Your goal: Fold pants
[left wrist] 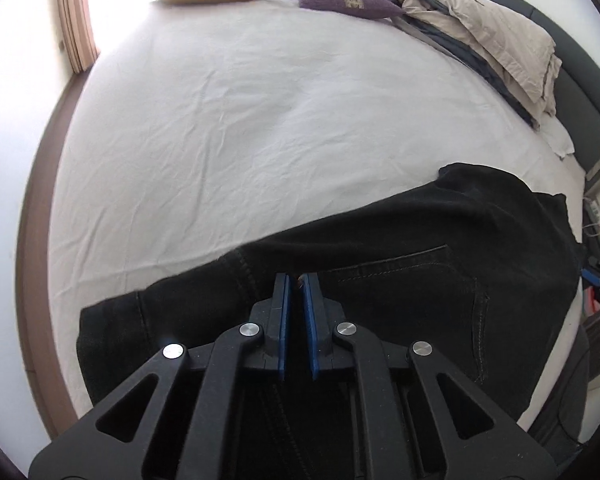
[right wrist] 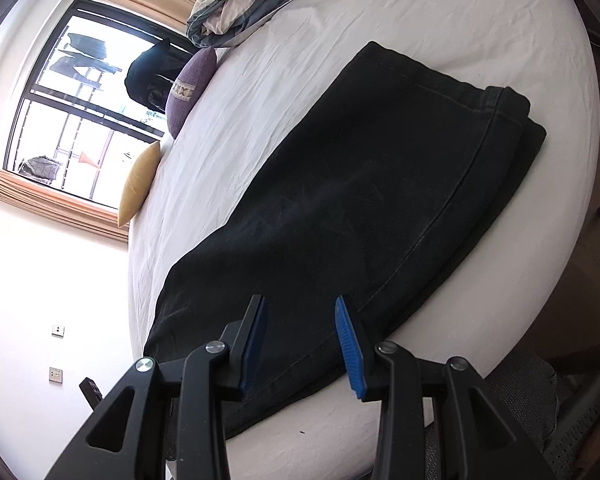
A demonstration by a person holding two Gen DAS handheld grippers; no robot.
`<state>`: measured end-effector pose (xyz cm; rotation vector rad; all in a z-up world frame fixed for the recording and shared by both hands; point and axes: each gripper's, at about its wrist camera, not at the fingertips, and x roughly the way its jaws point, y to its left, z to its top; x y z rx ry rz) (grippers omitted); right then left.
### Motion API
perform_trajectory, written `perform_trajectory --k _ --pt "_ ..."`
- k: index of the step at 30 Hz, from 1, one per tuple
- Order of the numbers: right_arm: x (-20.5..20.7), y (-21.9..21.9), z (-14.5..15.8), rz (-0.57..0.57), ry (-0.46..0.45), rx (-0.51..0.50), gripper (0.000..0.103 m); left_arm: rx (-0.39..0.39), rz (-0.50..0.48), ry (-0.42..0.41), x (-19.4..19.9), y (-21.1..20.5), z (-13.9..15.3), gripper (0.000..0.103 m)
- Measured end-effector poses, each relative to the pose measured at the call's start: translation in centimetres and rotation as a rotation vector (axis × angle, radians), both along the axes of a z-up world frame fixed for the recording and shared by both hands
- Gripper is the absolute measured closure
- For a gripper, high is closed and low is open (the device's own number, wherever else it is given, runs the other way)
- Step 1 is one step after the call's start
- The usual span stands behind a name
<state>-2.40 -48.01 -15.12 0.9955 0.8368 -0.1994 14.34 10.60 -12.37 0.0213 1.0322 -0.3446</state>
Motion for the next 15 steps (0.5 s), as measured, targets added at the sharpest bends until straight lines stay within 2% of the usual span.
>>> perform_trajectory --k 2,3,5,6,7,8,10,11,13,15 --pt "-0.4 -0.2 0.1 -0.01 0.005 -0.003 0.058 -0.029 -0.075 -0.026 -1.0 -1.9 1.6 0.094" --pt "-0.7 -0.5 0.2 -0.023 0.006 -0.008 0.058 -0.017 -0.094 -0.023 -1.1 -2.9 1.7 0.093" --pt "-1.4 -1.4 0.6 -0.063 0.0 -0.009 0.056 -0.007 -0.105 0.015 -0.5 -4.0 0.2 0.093" --pt "-1.9 -1.8 0.7 -0.093 0.004 -0.008 0.05 0.001 -0.08 0.055 0.3 -4.0 -1.3 0.093" --pt "-2.4 -2.3 0.8 -0.123 0.013 -0.008 0.047 -0.024 -0.058 0.089 1.0 -3.5 -3.0 0.093" --pt "-2.8 -2.8 0.8 -0.148 0.028 -0.011 0.043 -0.084 -0.042 0.084 1.3 -2.8 -3.7 0.093" --pt "-3.4 -3.5 0.8 -0.185 0.042 -0.012 0.042 -0.172 -0.004 0.093 1.7 -1.7 -4.1 0.093" --pt "-3.7 -3.9 0.6 -0.205 0.05 -0.012 0.041 -0.166 0.0 0.094 1.8 -1.8 -4.0 0.093" --pt "-4.3 -5.1 -0.4 -0.276 0.079 0.008 0.04 -0.103 -0.015 0.079 1.6 -2.7 -3.6 0.093" --pt "-4.9 -6.1 -1.8 -0.341 0.077 0.084 0.038 -0.079 -0.002 0.08 1.7 -3.2 -3.3 0.093"
